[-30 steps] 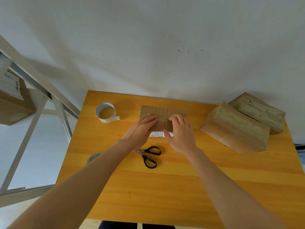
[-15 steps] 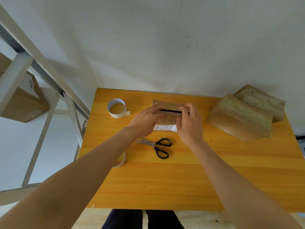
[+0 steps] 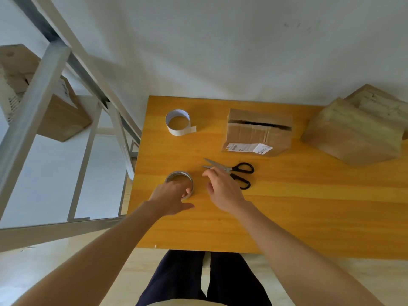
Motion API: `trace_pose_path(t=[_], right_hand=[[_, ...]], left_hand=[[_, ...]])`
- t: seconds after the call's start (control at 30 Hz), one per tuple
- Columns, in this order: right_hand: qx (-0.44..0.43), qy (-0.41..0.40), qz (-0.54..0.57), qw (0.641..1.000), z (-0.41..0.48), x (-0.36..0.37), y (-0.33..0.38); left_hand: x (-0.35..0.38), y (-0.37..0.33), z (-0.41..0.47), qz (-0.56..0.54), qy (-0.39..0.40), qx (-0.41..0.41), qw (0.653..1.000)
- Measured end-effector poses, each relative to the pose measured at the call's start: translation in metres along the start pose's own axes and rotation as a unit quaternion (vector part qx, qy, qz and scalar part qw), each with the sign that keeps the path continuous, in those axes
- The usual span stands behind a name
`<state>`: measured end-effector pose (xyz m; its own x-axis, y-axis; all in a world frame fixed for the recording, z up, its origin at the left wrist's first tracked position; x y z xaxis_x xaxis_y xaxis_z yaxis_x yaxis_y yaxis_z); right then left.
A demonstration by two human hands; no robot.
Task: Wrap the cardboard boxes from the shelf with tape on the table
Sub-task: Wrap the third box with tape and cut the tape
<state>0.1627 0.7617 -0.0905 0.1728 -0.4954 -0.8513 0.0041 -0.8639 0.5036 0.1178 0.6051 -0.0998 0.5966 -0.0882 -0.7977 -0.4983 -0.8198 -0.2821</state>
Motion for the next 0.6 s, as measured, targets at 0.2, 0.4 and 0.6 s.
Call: trace_pose_path(t=[0.2, 0.4, 0.6], right_hand=[[0.064, 0.042, 0.058, 0.995, 0.006, 0.027, 0.013], [0.109, 0.095, 0.157, 0.977, 0.014, 0.039, 0.021], [0.156, 0.035, 0.258, 0.953, 0.023, 0.026, 0.021]], left_hand=[[0.017, 0.007, -0.002, 0.014, -0.016, -0.011, 1.000], [0.020, 0.011, -0.002, 0.075, -0.019, 0.017, 0.997], [0.009, 0.020, -0.008, 0.048, -0.131, 0.068, 0.988]])
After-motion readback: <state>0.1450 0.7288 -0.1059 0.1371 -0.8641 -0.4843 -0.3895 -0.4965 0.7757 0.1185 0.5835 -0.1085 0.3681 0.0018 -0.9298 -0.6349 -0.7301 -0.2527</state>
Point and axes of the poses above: each hand's wrist, its own z-axis towards the middle knuckle, its own x-axis out of the palm, y = z × x, the point moved 3 cm from there along z, towards the middle knuckle, and after that the axes turned 2 degrees about -x, right-handed, at the moved point
